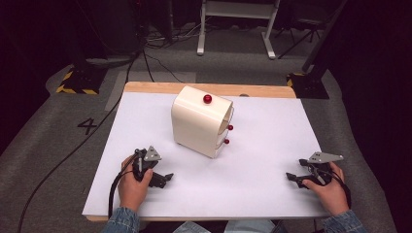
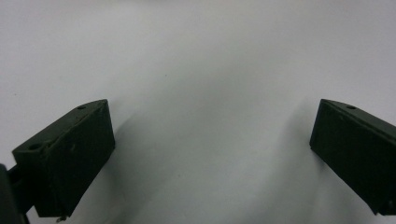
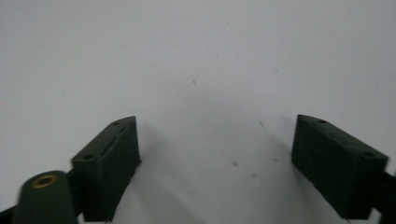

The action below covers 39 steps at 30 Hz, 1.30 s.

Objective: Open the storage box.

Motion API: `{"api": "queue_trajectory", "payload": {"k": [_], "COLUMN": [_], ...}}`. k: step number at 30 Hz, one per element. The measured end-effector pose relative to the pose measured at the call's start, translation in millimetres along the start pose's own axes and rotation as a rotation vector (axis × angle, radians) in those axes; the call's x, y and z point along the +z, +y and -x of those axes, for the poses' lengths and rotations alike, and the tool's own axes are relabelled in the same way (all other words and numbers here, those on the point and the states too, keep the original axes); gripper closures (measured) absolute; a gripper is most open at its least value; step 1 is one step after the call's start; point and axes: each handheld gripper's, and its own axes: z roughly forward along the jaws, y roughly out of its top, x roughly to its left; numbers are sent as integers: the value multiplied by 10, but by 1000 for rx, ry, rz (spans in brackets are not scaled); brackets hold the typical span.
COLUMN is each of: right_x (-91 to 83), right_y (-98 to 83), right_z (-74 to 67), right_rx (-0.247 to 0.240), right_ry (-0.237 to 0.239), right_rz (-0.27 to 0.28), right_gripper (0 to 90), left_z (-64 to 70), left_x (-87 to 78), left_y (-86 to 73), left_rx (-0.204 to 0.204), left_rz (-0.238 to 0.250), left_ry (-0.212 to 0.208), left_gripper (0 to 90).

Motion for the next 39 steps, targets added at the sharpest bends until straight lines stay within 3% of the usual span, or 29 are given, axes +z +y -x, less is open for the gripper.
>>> {"api": "queue_trajectory", "payload": {"k": [5, 10, 20, 25, 27, 29, 32, 39], "right_x": [-61, -214, -304, -231, -183, -128, -29, 218], "right_y": [106, 349, 832, 1037, 1111, 1187, 1290, 1450], "right_z": [-73, -225, -394, -437, -445, -450, -453, -498], "right_rx": [-3, -44, -104, -129, -130, -128, -140, -184], "right_ry": [15, 75, 181, 213, 194, 190, 236, 271], "right_rz": [29, 84, 162, 203, 218, 240, 269, 284], "right_gripper": [256, 321, 408, 391, 330, 324, 383, 483], "left_z": [0, -1, 1, 0, 0, 0, -1, -4], "left_x": [-1, -1, -1, -1, -1, 0, 0, -1], "left_y": [0, -1, -4, -3, -3, -2, -1, 2], "left_rx": [0, 0, 0, 0, 0, 0, 0, 1], "left_rz": [-1, 0, 2, 1, 1, 2, 1, -1], "left_ry": [0, -2, -1, -1, -1, -1, -2, -2], "left_gripper": [0, 0, 0, 0, 0, 0, 0, 0]}}
